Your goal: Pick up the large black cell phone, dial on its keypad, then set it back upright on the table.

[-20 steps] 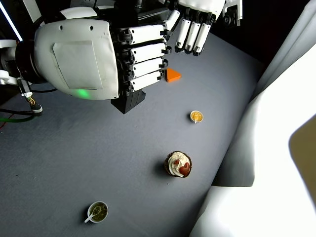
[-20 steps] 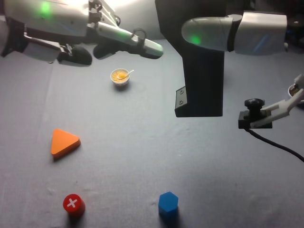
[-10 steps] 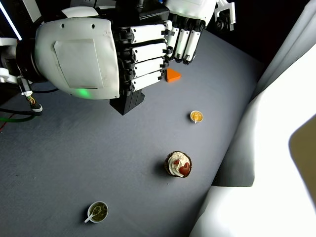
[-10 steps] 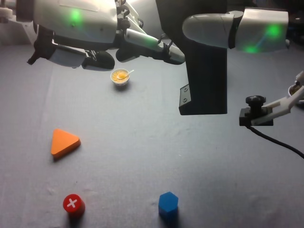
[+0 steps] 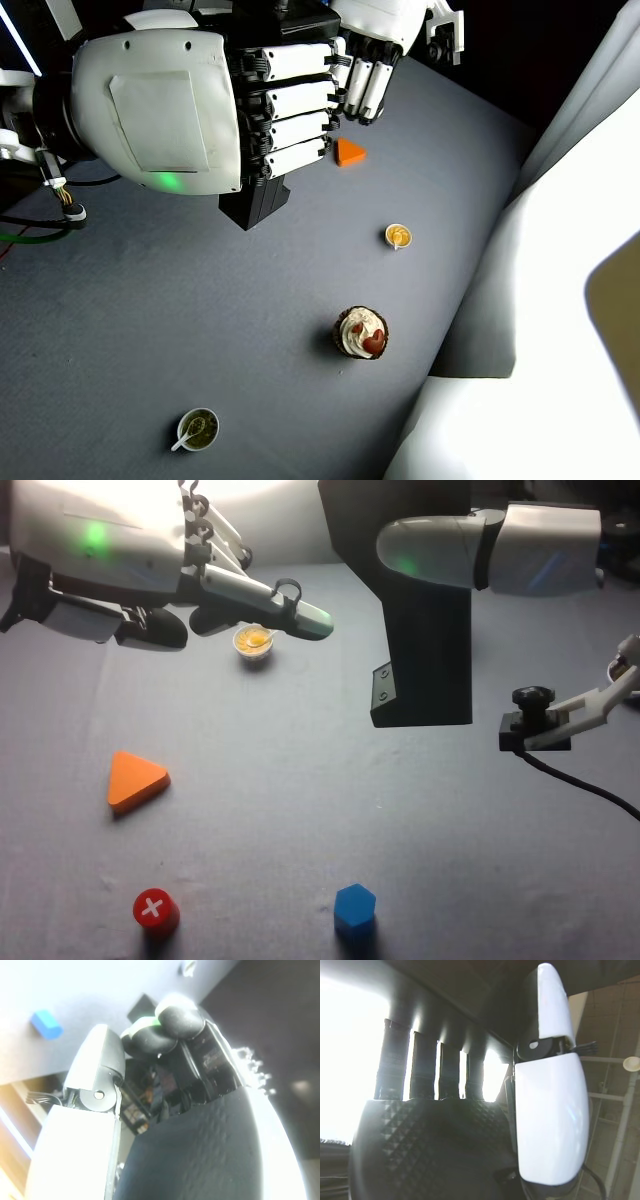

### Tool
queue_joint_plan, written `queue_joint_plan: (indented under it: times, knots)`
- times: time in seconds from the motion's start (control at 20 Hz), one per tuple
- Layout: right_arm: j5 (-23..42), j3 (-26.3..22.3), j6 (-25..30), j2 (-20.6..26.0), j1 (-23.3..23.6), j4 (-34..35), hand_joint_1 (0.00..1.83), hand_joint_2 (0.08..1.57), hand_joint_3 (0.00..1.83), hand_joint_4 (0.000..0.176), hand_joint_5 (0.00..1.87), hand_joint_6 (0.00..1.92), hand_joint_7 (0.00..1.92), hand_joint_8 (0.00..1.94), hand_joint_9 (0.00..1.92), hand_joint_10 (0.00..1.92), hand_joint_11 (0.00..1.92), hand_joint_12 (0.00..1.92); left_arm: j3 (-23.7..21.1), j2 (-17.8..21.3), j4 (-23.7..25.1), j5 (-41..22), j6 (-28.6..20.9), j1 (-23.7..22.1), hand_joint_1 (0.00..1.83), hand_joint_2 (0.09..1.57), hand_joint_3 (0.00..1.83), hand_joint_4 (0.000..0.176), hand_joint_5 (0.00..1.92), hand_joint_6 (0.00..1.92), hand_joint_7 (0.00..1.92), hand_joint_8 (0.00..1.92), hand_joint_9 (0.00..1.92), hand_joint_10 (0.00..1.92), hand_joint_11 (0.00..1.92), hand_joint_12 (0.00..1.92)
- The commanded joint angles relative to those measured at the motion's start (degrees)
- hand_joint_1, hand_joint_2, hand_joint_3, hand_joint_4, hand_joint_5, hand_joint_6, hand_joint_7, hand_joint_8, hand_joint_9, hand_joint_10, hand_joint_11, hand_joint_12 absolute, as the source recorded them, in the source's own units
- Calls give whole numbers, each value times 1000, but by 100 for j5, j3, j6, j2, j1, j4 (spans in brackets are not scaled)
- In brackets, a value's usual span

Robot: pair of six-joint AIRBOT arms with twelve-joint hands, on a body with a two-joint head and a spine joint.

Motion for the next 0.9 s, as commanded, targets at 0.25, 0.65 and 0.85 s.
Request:
queue_joint_plan:
  times: [0.25, 0.65, 0.85]
  knots:
    - [815, -7, 98, 59, 141, -81, 1357, 1185, 0, 0, 929, 792, 761, 1378, 774, 1531, 783, 1558, -172, 38, -820, 270, 116, -145, 1285, 1323, 5, 97, 44, 8, 585, 1685, 711, 1921, 633, 1921]
    - [1069, -45, 98, 43, 146, 222, 1349, 1203, 0, 0, 916, 875, 708, 1407, 729, 1582, 787, 1578, -703, -58, -852, 606, -5, -231, 1303, 1286, 0, 126, 131, 12, 648, 1600, 685, 1921, 611, 1921]
    - [1229, -49, 98, 40, 141, 339, 1347, 1214, 2, 0, 867, 883, 710, 1460, 725, 1603, 807, 1537, -616, 46, -842, 358, -27, -143, 1294, 1306, 11, 119, 71, 3, 608, 1662, 777, 1921, 651, 1921]
